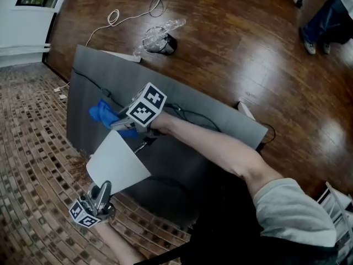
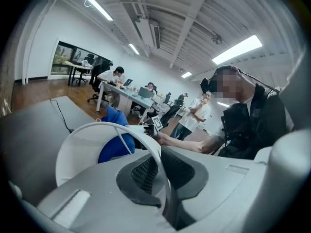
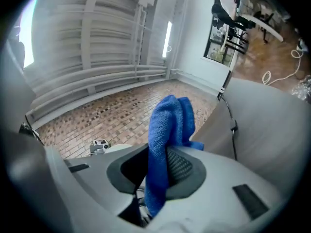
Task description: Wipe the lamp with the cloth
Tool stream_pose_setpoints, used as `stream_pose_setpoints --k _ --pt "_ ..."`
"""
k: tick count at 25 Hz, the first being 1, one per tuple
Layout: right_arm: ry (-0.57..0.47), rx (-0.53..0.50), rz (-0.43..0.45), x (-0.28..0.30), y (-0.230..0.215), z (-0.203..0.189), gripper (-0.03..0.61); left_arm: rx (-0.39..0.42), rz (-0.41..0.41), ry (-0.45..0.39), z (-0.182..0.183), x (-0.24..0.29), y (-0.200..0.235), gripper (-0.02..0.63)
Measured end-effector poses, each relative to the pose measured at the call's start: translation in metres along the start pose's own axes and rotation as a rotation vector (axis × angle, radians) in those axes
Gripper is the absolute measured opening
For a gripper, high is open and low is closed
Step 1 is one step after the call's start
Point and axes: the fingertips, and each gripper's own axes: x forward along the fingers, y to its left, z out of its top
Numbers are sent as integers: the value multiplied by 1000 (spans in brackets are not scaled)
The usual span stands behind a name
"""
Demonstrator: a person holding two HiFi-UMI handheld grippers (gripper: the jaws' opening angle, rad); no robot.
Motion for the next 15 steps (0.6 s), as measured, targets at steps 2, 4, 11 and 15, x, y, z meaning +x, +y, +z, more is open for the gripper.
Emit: stream_pose_setpoints --k 2,4,11,15 --pt "-63 7 51 -22 18 3 77 2 15 2 3 3 -1 15" --pt "-126 7 87 -45 43 2 77 -5 31 -14 7 3 1 17" --pt "-209 -24 122 -73 115 -67 78 -46 97 -79 15 -5 19 26" --pt "-291 -1 57 -103 83 -48 77 -9 55 -98 11 -8 13 28"
